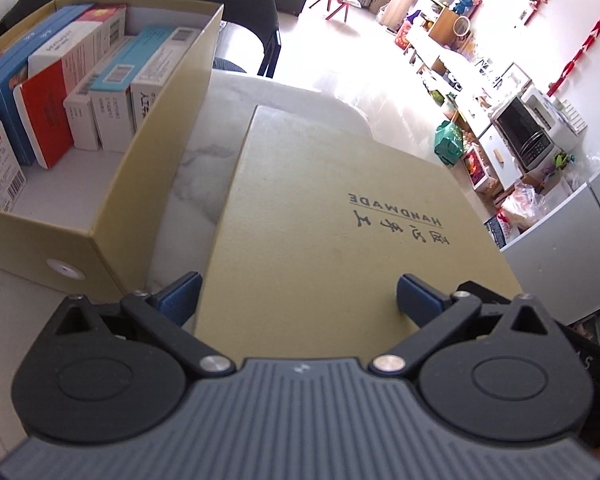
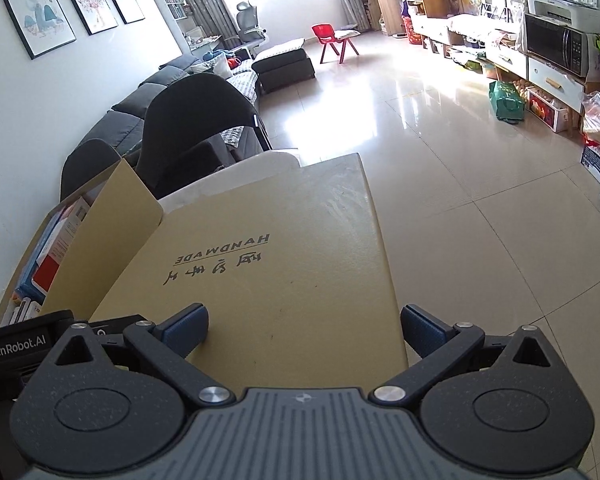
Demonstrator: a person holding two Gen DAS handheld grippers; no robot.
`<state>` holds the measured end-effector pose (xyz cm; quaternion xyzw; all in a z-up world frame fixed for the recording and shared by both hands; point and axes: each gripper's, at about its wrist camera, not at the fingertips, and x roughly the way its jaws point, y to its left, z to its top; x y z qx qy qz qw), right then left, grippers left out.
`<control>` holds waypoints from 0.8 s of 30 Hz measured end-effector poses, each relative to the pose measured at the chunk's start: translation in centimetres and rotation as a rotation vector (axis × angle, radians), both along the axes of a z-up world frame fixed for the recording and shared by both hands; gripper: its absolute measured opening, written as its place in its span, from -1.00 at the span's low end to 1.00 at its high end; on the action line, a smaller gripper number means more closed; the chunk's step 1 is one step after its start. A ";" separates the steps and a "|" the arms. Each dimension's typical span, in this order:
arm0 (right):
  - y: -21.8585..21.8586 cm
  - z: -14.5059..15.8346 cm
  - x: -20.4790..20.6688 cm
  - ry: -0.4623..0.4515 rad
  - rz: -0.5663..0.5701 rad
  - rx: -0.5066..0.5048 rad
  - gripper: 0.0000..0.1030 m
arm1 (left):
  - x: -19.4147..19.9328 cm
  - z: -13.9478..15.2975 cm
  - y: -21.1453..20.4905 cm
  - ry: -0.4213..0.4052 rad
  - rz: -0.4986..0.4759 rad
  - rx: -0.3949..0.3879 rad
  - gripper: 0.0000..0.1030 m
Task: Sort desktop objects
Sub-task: 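Push the lid toward the shoe box with both tools, then slide the beige lid over the open shoe box with the left tool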
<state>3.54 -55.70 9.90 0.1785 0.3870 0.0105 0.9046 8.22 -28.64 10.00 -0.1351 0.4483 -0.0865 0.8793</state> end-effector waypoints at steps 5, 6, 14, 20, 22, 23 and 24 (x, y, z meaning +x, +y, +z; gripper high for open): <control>0.1 1.3 0.0 -0.030 -0.002 0.003 1.00 | 0.0 0.9 0.0 -0.025 0.002 0.000 1.00; 0.1 1.4 0.1 -0.031 -0.003 0.004 1.00 | 0.0 1.1 0.0 -0.031 0.002 0.000 1.00; 0.0 2.4 -0.3 -0.061 -0.006 0.002 1.00 | 0.0 2.2 0.0 -0.062 0.003 -0.003 1.00; -0.2 3.1 -0.6 -0.075 -0.014 -0.004 1.00 | 0.1 2.8 -0.3 -0.079 -0.007 -0.007 1.00; -0.4 3.2 -0.8 -0.079 -0.019 -0.003 1.00 | 0.1 3.0 -0.5 -0.085 -0.013 -0.007 1.00; -0.4 3.3 -0.9 -0.082 -0.021 -0.002 1.00 | 0.1 3.1 -0.6 -0.089 -0.016 -0.008 1.00; -0.5 3.4 -0.9 -0.084 -0.022 -0.002 1.00 | 0.1 3.2 -0.7 -0.092 -0.019 -0.008 1.00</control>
